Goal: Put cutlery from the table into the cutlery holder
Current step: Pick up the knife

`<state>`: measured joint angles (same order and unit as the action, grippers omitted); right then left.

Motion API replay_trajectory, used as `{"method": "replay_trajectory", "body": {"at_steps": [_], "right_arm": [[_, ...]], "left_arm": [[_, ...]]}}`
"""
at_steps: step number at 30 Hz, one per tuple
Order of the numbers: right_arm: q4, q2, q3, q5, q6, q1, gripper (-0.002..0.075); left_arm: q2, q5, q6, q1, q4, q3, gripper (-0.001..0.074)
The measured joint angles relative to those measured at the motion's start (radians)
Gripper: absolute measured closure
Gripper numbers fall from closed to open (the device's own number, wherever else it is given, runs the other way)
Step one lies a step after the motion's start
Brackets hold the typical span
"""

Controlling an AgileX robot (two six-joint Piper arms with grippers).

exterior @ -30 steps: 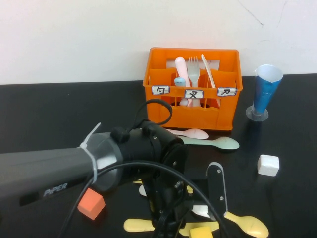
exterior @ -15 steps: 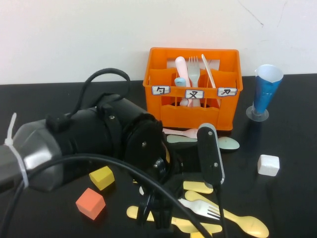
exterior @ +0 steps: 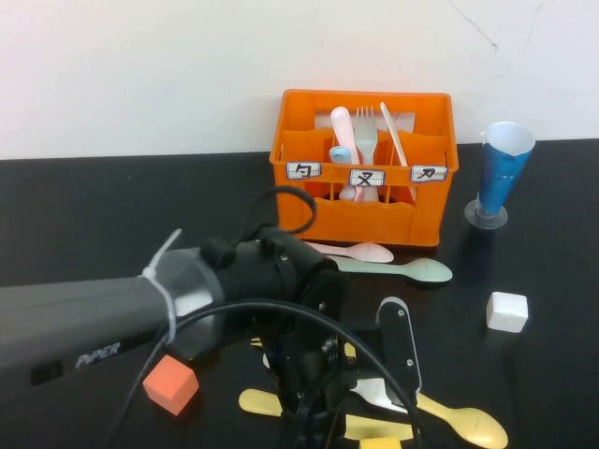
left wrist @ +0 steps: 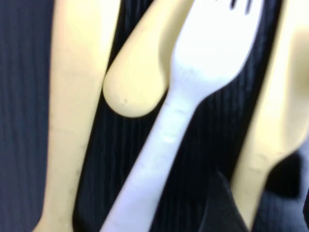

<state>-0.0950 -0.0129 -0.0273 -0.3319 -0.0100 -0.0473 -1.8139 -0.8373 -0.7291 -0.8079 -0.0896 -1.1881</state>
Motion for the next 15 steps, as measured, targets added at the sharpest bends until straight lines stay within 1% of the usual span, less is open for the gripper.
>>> {"method": "replay_trajectory", "body": {"at_steps": [5, 8, 10, 11, 12, 13, 15], "right_arm": [[0.000, 0.000, 0.000, 0.000, 0.000, 0.000, 0.0729], [0.000, 0.000, 0.000, 0.000, 0.000, 0.000, 0.0729], [0.000, 0.000, 0.000, 0.000, 0.000, 0.000, 0.0729], [0.000, 0.000, 0.000, 0.000, 0.000, 0.000, 0.0729], [0.000, 0.000, 0.000, 0.000, 0.000, 0.000, 0.0729], [0.000, 0.000, 0.000, 0.000, 0.000, 0.000, 0.0729], [0.000, 0.000, 0.000, 0.000, 0.000, 0.000, 0.0729]], "left_arm": [[-0.019, 0.003, 0.000, 0.000, 0.024, -0.006, 0.0404], [-0.026, -0.003, 0.000, -0.001, 0.031, -0.012, 0.0431], [-0.030, -0.003, 0.000, -0.004, 0.035, -0.014, 0.0499], [-0.032, -0.003, 0.000, -0.004, 0.035, -0.016, 0.0541], [-0.032, -0.001, 0.000, -0.004, 0.037, -0.016, 0.0602], [-0.032, 0.000, 0.000, -0.004, 0.039, -0.016, 0.0640], [-0.026, 0.003, 0.008, 0.000, 0.039, -0.016, 0.0643]]}}
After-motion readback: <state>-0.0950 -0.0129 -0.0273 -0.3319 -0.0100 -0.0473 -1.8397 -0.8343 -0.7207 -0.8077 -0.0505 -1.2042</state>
